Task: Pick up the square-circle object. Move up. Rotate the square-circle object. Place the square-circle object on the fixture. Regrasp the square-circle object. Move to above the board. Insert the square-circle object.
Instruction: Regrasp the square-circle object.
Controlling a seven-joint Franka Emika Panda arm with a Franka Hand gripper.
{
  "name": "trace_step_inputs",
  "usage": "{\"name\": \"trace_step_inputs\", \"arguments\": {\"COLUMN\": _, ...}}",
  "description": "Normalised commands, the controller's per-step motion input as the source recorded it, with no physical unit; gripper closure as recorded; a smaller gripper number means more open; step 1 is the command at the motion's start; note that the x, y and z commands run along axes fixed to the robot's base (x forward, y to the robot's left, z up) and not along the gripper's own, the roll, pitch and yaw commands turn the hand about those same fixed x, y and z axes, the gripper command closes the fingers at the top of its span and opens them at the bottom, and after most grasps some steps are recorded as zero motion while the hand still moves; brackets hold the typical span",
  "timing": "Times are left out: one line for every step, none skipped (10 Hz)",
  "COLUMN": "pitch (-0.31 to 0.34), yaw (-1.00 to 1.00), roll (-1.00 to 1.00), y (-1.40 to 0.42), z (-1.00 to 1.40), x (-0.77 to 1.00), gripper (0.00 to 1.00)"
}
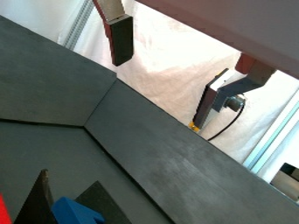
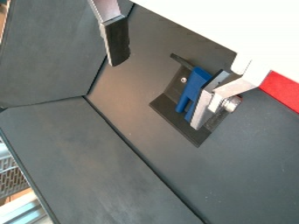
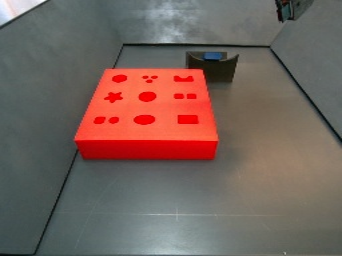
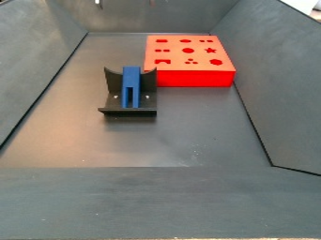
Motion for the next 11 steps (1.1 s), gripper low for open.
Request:
{"name": "trace_step_inputs", "arguments": {"pitch": 0.034, "yaw": 0.18, "roll": 0.16, "y": 0.07, "z": -1.0, "x": 0.03, "gripper": 0.0}}
{"name": "trace_step_inputs", "arguments": {"pitch": -0.006, "yaw": 0.17, "roll": 0.14, "y": 0.07, "z": -1.0, "x": 0.05, "gripper": 0.0}}
{"name": "trace_step_inputs", "arguments": {"pitch": -0.052, "yaw": 0.14, "roll": 0.11, "y": 0.06, "z": -1.0, "x": 0.06, "gripper": 0.0}}
{"name": "trace_step_inputs", "arguments": {"pitch": -0.072, "yaw": 0.13, "roll": 0.09, "y": 0.06, "z": -1.0, "x": 0.06, "gripper": 0.0}}
{"name": "trace_step_inputs", "arguments": {"pitch": -0.115, "yaw": 0.09, "roll": 0.08, "y": 0.06, "z": -1.0, "x": 0.07, "gripper": 0.0}}
{"name": "trace_step_inputs", "arguments": {"pitch": -0.119, "yaw": 0.07, "roll": 0.08, "y": 0.05, "z": -1.0, "x": 0.08, "gripper": 0.0}}
{"name": "trace_step_inputs", "arguments": {"pitch": -0.112, "yaw": 0.02, "roll": 0.08, "y": 0.05, "z": -1.0, "x": 0.09, "gripper": 0.0}}
{"name": "trace_step_inputs", "arguments": {"pitch": -0.107, "yaw": 0.01, "roll": 0.08, "y": 0.04, "z": -1.0, "x": 0.1, "gripper": 0.0}}
{"name": "trace_step_inputs", "arguments": {"pitch": -0.087, "yaw": -0.02, "roll": 0.08, "y": 0.04, "z": -1.0, "x": 0.11, "gripper": 0.0}}
{"name": "trace_step_inputs", "arguments": {"pitch": -0.062, "yaw": -0.03, "roll": 0.08, "y": 0.02, "z": -0.88, "x": 0.1, "gripper": 0.0}}
{"name": "trace_step_inputs", "arguments": {"pitch": -0.049, "yaw": -0.04, "roll": 0.08, "y": 0.02, "z": -0.74, "x": 0.09, "gripper": 0.0}}
